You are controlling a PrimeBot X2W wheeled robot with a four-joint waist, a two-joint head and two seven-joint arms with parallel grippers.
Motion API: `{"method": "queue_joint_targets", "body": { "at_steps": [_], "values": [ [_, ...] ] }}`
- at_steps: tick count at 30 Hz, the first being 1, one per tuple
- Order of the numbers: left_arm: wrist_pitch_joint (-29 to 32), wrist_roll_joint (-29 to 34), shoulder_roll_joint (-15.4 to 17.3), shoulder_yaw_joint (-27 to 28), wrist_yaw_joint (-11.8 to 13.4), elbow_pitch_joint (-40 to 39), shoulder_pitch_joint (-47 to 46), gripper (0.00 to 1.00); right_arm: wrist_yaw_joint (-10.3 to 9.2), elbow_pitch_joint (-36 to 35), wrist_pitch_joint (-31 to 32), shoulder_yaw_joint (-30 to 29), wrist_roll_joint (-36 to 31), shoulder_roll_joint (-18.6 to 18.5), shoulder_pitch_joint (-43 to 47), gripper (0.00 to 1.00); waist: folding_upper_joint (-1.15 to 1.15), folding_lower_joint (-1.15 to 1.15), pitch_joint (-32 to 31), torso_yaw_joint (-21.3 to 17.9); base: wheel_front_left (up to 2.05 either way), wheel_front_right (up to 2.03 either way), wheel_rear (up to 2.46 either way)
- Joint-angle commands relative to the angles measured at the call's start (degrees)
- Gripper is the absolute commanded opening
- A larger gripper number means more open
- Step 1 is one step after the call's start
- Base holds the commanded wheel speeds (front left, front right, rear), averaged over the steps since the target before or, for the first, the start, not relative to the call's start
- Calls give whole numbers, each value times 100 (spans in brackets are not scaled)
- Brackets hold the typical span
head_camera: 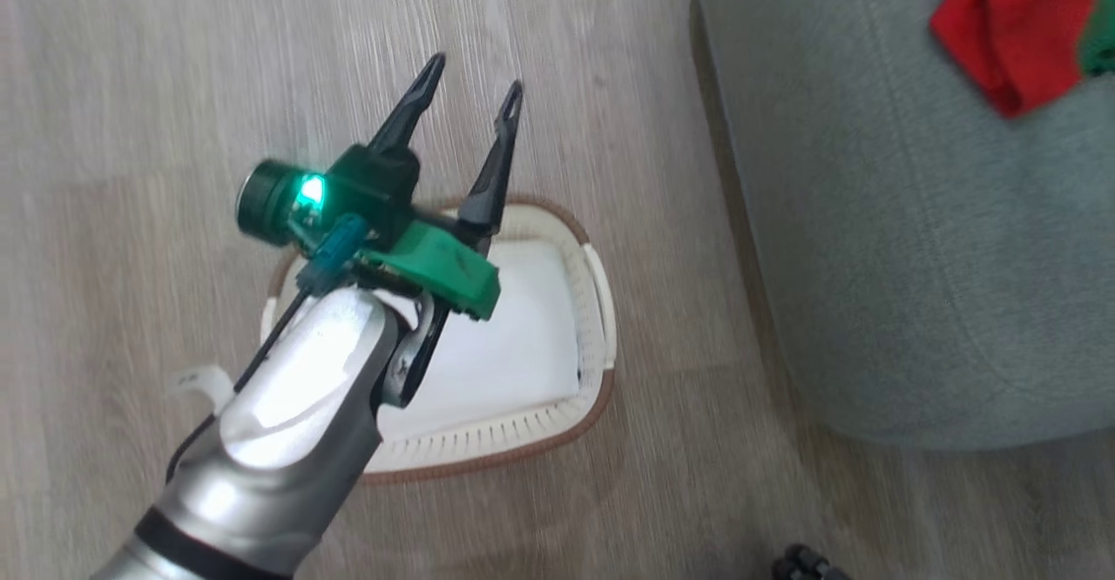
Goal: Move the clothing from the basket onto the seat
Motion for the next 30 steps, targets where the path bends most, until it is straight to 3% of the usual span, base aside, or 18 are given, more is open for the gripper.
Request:
{"method": "queue_joint_targets", "body": {
  "at_steps": [1, 8, 13, 20, 30],
  "values": [
    [-62, -68, 102, 247, 52, -134, 54, 100, -2, -267, -53, 234, 145, 32, 102, 100, -1, 0, -350, 1, 0, 0, 0],
    [-166, -308, 101, 600, 235, -79, 636, 100, -2, -640, -53, 1022, 925, 250, 522, 100, -1, 0, -1038, 206, 0, 0, 0],
    [-187, -399, 133, 986, 350, -245, 1156, 100, -2, -1050, -53, 1273, 1505, 413, 1006, 100, -1, 0, -1446, 421, 0, 0, 0],
    [-189, -333, 208, 1535, 459, -544, 1935, 100, -2, -1695, -53, 1079, 1961, 680, 1916, 100, -1, 0, -1836, 643, 0, 0, 0],
    [-190, -304, 200, 2247, 484, -797, 3109, 100, -2, -2879, -53, 592, 1663, 1329, 3546, 100, -1, 0, -2213, 822, 0, 0, 0]
  ]
}}
